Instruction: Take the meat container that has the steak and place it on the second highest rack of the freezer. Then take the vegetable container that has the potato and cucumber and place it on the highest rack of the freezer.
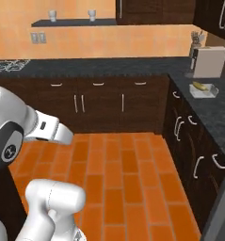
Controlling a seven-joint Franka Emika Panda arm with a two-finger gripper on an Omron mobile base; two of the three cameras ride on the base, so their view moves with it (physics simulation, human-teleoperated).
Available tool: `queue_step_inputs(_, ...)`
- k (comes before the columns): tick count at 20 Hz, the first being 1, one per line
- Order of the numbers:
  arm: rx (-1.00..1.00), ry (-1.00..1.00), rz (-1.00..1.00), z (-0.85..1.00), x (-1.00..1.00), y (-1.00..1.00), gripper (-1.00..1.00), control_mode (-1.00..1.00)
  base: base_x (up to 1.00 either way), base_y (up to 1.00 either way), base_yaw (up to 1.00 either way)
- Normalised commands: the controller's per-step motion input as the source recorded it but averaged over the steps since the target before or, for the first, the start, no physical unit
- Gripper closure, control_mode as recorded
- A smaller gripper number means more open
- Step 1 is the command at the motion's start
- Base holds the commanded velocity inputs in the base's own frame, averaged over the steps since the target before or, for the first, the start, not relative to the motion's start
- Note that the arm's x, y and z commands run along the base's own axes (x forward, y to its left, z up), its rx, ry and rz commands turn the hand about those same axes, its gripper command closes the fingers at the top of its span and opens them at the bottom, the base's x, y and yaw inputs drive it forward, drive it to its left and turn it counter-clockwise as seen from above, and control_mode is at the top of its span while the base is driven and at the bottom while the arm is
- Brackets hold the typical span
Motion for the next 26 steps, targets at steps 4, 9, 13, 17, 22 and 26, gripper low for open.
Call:
queue_step_inputs(4,0.0,0.0,0.0,0.0,0.0,0.0,-1.0,1.0,0.69,-0.48,-0.5)
queue_step_inputs(9,0.0,0.0,0.0,0.0,0.0,0.0,-1.0,1.0,0.81,-0.05,-0.57)
queue_step_inputs(13,0.0,0.0,0.0,0.0,0.0,0.0,-1.0,1.0,1.0,0.13,-0.49)
queue_step_inputs(17,0.0,0.0,0.0,0.0,0.0,0.0,-1.0,1.0,1.0,0.29,-0.46)
queue_step_inputs(22,0.0,0.0,0.0,0.0,0.0,0.0,-1.0,1.0,0.89,0.33,-0.47)
queue_step_inputs(26,0.0,0.0,0.0,0.0,0.0,0.0,-1.0,1.0,0.75,0.31,-0.52)
